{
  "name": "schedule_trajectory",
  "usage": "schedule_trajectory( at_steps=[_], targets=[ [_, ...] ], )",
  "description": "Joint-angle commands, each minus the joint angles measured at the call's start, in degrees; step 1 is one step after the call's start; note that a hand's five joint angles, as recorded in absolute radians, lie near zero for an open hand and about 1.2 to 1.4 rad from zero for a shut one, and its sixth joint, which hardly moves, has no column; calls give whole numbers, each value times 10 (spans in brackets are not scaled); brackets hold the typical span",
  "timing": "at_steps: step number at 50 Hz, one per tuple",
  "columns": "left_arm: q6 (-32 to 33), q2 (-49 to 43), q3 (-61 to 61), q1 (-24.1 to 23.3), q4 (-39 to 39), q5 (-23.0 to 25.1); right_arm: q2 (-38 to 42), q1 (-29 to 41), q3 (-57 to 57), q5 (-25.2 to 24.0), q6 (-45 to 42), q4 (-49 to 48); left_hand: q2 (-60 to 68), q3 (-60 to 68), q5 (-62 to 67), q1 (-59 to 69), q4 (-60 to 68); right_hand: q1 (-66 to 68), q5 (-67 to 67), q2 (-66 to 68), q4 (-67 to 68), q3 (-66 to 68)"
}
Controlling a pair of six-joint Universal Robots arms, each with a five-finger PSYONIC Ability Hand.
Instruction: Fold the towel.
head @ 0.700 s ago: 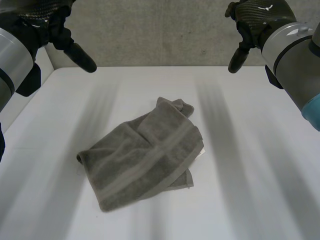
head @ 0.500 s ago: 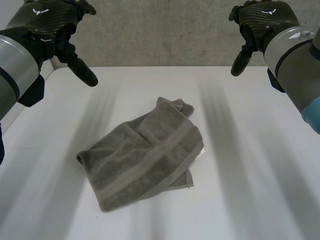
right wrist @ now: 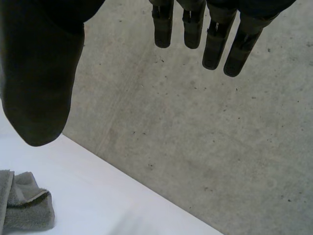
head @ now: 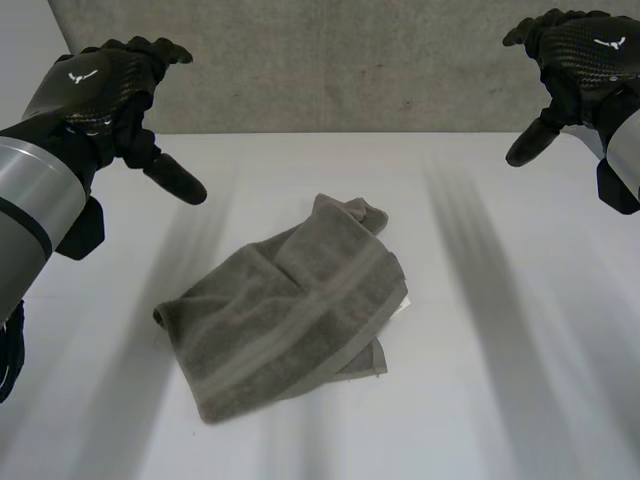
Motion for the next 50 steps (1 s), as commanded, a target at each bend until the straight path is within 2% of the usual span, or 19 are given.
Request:
schedule_trajectory(
  at_steps=[1, 23, 25, 27, 28, 30, 33, 35, 36, 39, 41, 45, 47, 50],
  targets=[
    [0, -1, -7, 5, 13, 0, 11, 8, -12, 4, -1, 6, -24, -20, -28, -34, -29, -36, -34, -41, -45, -41],
    [3, -3, -16, 9, 23, 3, 32, 9, -20, -8, -15, 21, -31, -26, -35, -41, -36, -36, -34, -41, -45, -41],
    [3, -4, -17, 14, 29, 4, 39, 9, -22, -21, -24, 34, -31, -26, -35, -41, -36, -36, -34, -41, -45, -41],
    [7, -7, -27, 26, 46, 6, 60, 24, -20, -70, -50, 69, -31, -26, -35, -41, -36, -36, -34, -41, -45, -41],
    [7, -7, -27, 26, 46, 6, 60, 24, -20, -70, -50, 69, -31, -26, -35, -41, -36, -36, -34, -41, -45, -41],
    [7, -9, -34, 36, 59, 8, 93, 66, -13, -128, -82, 105, -31, -26, -35, -41, -36, -36, -34, -41, -45, -41],
    [8, -10, -48, 55, 95, 11, 112, 89, -10, -144, -97, 117, -31, -26, -35, -41, -36, -36, -34, -41, -45, -41],
    [8, -14, -62, 67, 129, 20, 149, 145, 2, -160, -122, 116, -31, -26, -35, -41, -36, -36, -34, -41, -45, -41],
    [8, -14, -62, 67, 129, 20, 149, 145, 2, -160, -122, 116, -31, -26, -35, -41, -36, -36, -34, -41, -45, -41],
    [8, -14, -68, 74, 147, 35, 191, 178, 16, -161, -130, 74, -31, -26, -35, -41, -36, -36, -34, -41, -45, -41],
    [7, -14, -73, 81, 151, 42, 227, 195, 35, -157, -135, 2, -31, -26, -35, -41, -36, 22, 24, 17, 13, 16],
    [7, -14, -78, 84, 152, 42, 250, 205, 53, -154, -137, -65, -31, -26, -35, -41, -36, 79, 81, 74, 70, 74],
    [7, -14, -81, 82, 152, 42, 264, 206, 67, -153, -137, -113, -31, -26, -35, -41, -36, 150, 152, 145, 140, 144],
    [7, -14, -81, 82, 152, 42, 285, 208, 75, -153, -137, -141, -31, -26, -35, -41, -36, 172, 174, 167, 163, 166]
  ],
)
